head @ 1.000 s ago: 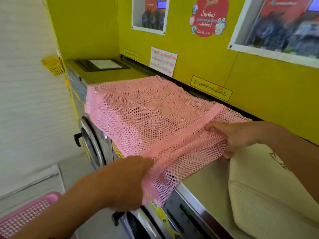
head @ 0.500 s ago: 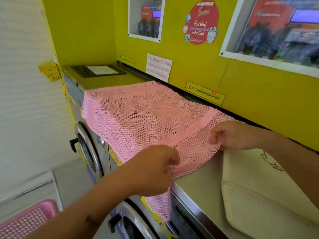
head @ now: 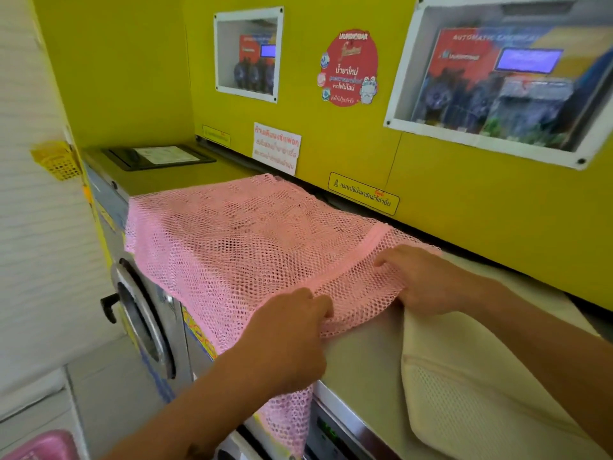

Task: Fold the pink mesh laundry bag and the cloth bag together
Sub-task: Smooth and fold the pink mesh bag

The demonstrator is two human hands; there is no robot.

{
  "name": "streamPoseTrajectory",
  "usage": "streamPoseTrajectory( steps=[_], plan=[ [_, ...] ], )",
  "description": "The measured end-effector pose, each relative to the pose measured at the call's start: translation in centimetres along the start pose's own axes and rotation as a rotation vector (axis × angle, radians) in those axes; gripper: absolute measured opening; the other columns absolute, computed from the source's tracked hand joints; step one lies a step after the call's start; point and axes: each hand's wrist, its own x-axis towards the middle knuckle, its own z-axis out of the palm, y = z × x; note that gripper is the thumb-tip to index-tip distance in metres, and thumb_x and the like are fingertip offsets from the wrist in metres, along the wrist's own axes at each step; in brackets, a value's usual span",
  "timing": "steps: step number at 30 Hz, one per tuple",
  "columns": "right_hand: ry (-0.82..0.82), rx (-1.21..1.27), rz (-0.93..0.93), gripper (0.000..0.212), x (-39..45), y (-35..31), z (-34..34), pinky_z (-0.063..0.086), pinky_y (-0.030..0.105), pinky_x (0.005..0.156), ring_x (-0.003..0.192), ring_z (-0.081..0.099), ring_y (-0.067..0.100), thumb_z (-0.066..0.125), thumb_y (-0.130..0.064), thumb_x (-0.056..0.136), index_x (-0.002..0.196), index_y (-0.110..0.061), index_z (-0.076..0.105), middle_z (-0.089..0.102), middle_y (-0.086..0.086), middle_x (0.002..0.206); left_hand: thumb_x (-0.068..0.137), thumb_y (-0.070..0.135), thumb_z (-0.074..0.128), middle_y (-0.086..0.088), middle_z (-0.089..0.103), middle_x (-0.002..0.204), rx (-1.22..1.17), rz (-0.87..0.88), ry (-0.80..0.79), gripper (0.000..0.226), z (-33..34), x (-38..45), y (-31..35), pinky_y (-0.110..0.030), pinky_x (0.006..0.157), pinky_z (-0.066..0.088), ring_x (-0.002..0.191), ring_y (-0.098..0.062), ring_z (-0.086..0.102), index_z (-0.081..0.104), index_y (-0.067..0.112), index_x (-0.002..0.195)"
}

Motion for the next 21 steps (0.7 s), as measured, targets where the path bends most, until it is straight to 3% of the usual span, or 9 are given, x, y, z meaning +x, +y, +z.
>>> streamPoseTrajectory(
  steps=[4, 7, 9, 12, 14, 15, 16, 18, 21],
  plan=[
    [0.017, -0.110, 0.039, 0.050, 0.8, -0.4, 0.2, 0.048, 0.038, 0.088, 0.107, 0.051, 0.018, 0.060, -0.016, 0.072, 0.118, -0.031, 0.050, 0.055, -0.004, 0.118, 0.090, 0.014, 0.048, 0.000, 0.056, 0.107, -0.064, 0.040, 0.035, 0.025, -0.6, 0.5, -1.0, -0.039, 0.080, 0.045, 0.093, -0.026, 0.052, 0.048, 0.025, 0.112],
    [0.093, -0.192, 0.029, 0.030, 1.8, -0.7, 0.8, 0.046, 0.034, 0.083, 0.100, 0.055, 0.016, 0.059, -0.021, 0.075, 0.100, -0.034, 0.048, 0.059, -0.005, 0.108, 0.095, 0.012, 0.048, 0.008, 0.051, 0.081, -0.387, 0.093, 0.010, 0.023, -0.8, 0.8, -2.7, -0.034, 0.065, 0.039, 0.066, -0.010, 0.044, 0.043, 0.035, 0.095],
    [0.156, -0.232, 0.014, 0.024, 2.4, -1.1, 0.8, 0.042, 0.033, 0.081, 0.099, 0.057, 0.016, 0.058, -0.023, 0.079, 0.096, -0.035, 0.047, 0.064, -0.006, 0.106, 0.099, 0.011, 0.047, 0.009, 0.047, 0.080, -0.652, 0.085, -0.041, 0.028, -1.5, 0.8, -3.9, -0.030, 0.063, 0.037, 0.064, -0.008, 0.039, 0.043, 0.039, 0.098],
    [0.259, -0.256, 0.019, 0.037, 3.9, -1.3, -0.1, 0.038, 0.035, 0.090, 0.105, 0.057, 0.018, 0.061, -0.020, 0.077, 0.109, -0.033, 0.049, 0.064, -0.007, 0.115, 0.098, 0.007, 0.049, 0.003, 0.053, 0.099, -0.912, 0.115, -0.104, 0.042, -2.9, 0.6, -6.4, -0.030, 0.074, 0.040, 0.085, -0.010, 0.051, 0.047, 0.043, 0.122],
    [0.377, -0.255, -0.011, 0.048, 5.4, -1.8, -1.5, 0.037, 0.038, 0.094, 0.110, 0.057, 0.022, 0.065, -0.018, 0.072, 0.116, -0.030, 0.051, 0.065, -0.004, 0.117, 0.096, 0.009, 0.053, -0.007, 0.060, 0.106, -0.937, 0.182, -0.108, 0.035, -3.7, 1.3, -8.6, -0.032, 0.079, 0.042, 0.098, -0.017, 0.058, 0.059, 0.035, 0.119],
    [0.421, -0.260, -0.032, 0.053, 6.3, -2.4, -2.4, 0.037, 0.039, 0.094, 0.110, 0.057, 0.024, 0.067, -0.017, 0.068, 0.117, -0.028, 0.052, 0.066, -0.002, 0.117, 0.096, 0.010, 0.054, -0.021, 0.057, 0.092, -0.963, 0.197, -0.116, 0.028, -4.0, 1.7, -9.9, -0.035, 0.068, 0.039, 0.083, -0.034, 0.054, 0.066, 0.029, 0.113],
    [0.452, -0.272, -0.052, 0.058, 7.5, -3.2, -3.4, 0.037, 0.040, 0.092, 0.108, 0.058, 0.025, 0.069, -0.014, 0.065, 0.119, -0.026, 0.052, 0.066, -0.001, 0.116, 0.097, 0.011, 0.054, -0.026, 0.044, 0.073, -1.017, 0.191, -0.126, 0.024, -4.2, 2.2, -11.3, -0.035, 0.058, 0.029, 0.062, -0.040, 0.038, 0.072, 0.023, 0.108],
    [0.476, -0.317, -0.069, 0.067, 10.3, -5.2, -5.3, 0.037, 0.041, 0.090, 0.102, 0.060, 0.027, 0.071, -0.011, 0.062, 0.125, -0.022, 0.050, 0.067, 0.001, 0.110, 0.097, 0.014, 0.056, -0.014, 0.029, 0.059, -1.114, 0.163, -0.143, 0.021, -4.6, 3.6, -14.6, -0.032, 0.057, 0.021, 0.054, -0.027, 0.021, 0.076, 0.017, 0.103],
    [0.511, -0.395, -0.087, 0.067, 15.7, -8.8, -7.7, 0.036, 0.043, 0.093, 0.094, 0.060, 0.026, 0.067, -0.010, 0.068, 0.129, -0.023, 0.042, 0.065, -0.001, 0.095, 0.088, 0.027, 0.066, -0.020, 0.051, 0.088, -1.188, 0.138, -0.137, 0.025, -5.9, 5.7, -19.7, -0.042, 0.079, 0.021, 0.087, -0.030, 0.036, 0.076, 0.015, 0.108]
  ],
)
